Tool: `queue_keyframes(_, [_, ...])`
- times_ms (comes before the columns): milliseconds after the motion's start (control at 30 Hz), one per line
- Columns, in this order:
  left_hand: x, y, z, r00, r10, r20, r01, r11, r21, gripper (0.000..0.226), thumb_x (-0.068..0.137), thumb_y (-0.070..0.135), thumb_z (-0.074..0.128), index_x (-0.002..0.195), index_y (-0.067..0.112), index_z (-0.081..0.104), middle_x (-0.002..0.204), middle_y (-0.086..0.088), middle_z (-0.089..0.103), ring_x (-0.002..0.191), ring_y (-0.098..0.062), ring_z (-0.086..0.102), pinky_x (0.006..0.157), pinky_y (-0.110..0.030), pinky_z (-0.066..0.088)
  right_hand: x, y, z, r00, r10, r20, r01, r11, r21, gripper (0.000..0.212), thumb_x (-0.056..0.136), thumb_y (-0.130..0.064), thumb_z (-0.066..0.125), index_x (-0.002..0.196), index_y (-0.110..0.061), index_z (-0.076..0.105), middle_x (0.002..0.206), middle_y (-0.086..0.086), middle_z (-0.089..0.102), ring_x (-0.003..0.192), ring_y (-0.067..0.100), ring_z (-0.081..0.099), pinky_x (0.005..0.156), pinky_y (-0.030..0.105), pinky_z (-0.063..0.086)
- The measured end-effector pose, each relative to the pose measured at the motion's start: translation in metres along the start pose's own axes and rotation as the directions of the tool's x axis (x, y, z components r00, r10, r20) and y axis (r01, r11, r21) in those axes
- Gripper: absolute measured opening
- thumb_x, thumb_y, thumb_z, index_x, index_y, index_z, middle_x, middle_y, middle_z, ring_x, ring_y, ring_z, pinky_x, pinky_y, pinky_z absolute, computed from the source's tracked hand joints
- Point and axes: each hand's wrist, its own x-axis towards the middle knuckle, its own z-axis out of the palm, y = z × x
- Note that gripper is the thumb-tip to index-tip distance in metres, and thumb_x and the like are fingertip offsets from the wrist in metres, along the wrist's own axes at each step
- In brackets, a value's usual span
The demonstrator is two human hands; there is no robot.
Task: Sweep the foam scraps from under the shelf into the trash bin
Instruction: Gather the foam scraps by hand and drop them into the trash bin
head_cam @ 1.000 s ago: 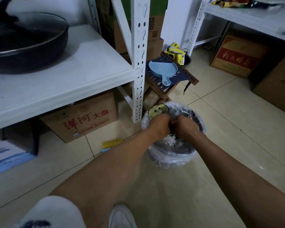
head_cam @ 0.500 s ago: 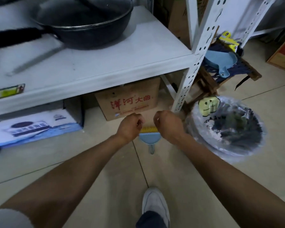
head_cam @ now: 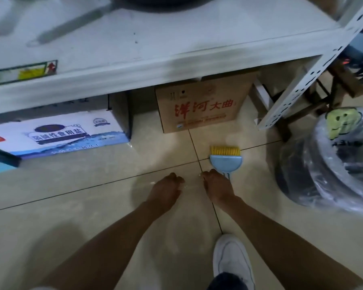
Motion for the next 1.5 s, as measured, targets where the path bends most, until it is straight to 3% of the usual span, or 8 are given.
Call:
queue_keyframes(200, [0.007,-0.012,0.023,0.994,-0.013,-0.106,0.013,1.000,-0.001,0.041,0.091,0.025,0.058,0.131,0.017,0.053,0.127,-0.009,0.052,0.115,-0.029,0.056,0.095,-0.036,0.049,0.008,-0.006,0.019,0.981,0.058,-0.185,-0.041,0.995,0.093,0.030,0.093,-0.006,0.046,0.115,-0.014,0.065,0.111,0.009,0.062,0.103,0.025,0.063,0.081,0.034,0.053])
queue_keyframes(400, [0.017,-0.017,0.044,0.961,0.069,-0.268,-0.069,0.998,0.010,0.026,0.083,0.028,0.070,0.107,0.017,0.070,0.102,-0.005,0.066,0.087,-0.027,0.065,0.076,-0.032,0.049,0.013,-0.010,0.031,0.941,0.105,-0.322,-0.045,0.981,0.188,0.008,0.087,-0.011,0.059,0.088,-0.006,0.065,0.090,0.012,0.064,0.079,0.029,0.065,0.062,0.034,0.053])
queue_keyframes(633, [0.035,-0.019,0.052,0.922,0.168,-0.348,-0.163,0.986,0.045,0.022,0.086,0.030,0.049,0.081,0.019,0.068,0.083,0.000,0.064,0.073,-0.022,0.062,0.070,-0.027,0.032,0.024,-0.012,0.036,0.937,0.074,-0.343,-0.017,0.986,0.165,0.006,0.079,-0.004,0.063,0.075,-0.009,0.061,0.076,0.009,0.062,0.066,0.027,0.063,0.050,0.033,0.051])
queue_keyframes(767, [0.040,-0.020,0.049,0.905,0.297,-0.304,-0.219,0.939,0.265,0.010,0.081,0.020,0.052,0.078,0.022,0.061,0.076,0.002,0.060,0.065,-0.019,0.059,0.064,-0.030,0.040,0.026,-0.013,0.040,0.963,0.017,-0.269,-0.015,1.000,0.013,0.025,0.059,0.007,0.067,0.080,-0.006,0.065,0.075,0.010,0.065,0.061,0.025,0.065,0.045,0.028,0.052])
queue_keyframes(900, [0.041,-0.018,0.053,0.946,0.240,-0.219,-0.164,0.935,0.315,0.021,0.085,0.020,0.042,0.080,0.016,0.061,0.078,-0.003,0.061,0.069,-0.023,0.062,0.064,-0.032,0.048,0.033,-0.014,0.041,0.975,0.049,-0.216,-0.053,0.999,-0.013,0.027,0.062,0.010,0.050,0.083,0.001,0.065,0.073,0.016,0.065,0.061,0.029,0.066,0.050,0.031,0.056])
queue_keyframes(1067, [0.039,-0.026,0.041,0.940,0.002,-0.342,0.018,0.998,0.055,0.016,0.094,0.010,0.046,0.092,0.003,0.060,0.095,-0.017,0.059,0.085,-0.035,0.060,0.075,-0.038,0.051,0.031,-0.006,0.030,0.950,0.141,-0.280,-0.068,0.965,0.254,0.026,0.093,0.008,0.039,0.112,0.011,0.055,0.110,0.028,0.059,0.102,0.039,0.060,0.088,0.043,0.050])
queue_keyframes(1300, [0.035,-0.025,0.009,0.882,-0.162,-0.443,0.111,0.984,-0.138,0.015,0.097,0.009,0.048,0.101,-0.001,0.058,0.106,-0.021,0.056,0.091,-0.038,0.060,0.076,-0.043,0.052,0.020,-0.006,0.016,0.907,0.209,-0.366,-0.036,0.904,0.427,0.017,0.090,0.009,0.040,0.097,0.001,0.053,0.096,0.020,0.059,0.088,0.032,0.061,0.078,0.046,0.055])
queue_keyframes(1500, [0.036,0.044,-0.029,0.860,0.069,-0.505,-0.149,0.981,-0.120,0.009,0.096,0.008,0.052,0.093,0.001,0.056,0.096,-0.018,0.058,0.079,-0.033,0.061,0.066,-0.041,0.053,0.001,-0.010,-0.046,0.823,0.290,-0.488,0.016,0.848,0.530,0.004,0.092,-0.003,0.050,0.094,-0.005,0.053,0.079,0.001,0.056,0.069,0.015,0.054,0.062,0.021,0.038])
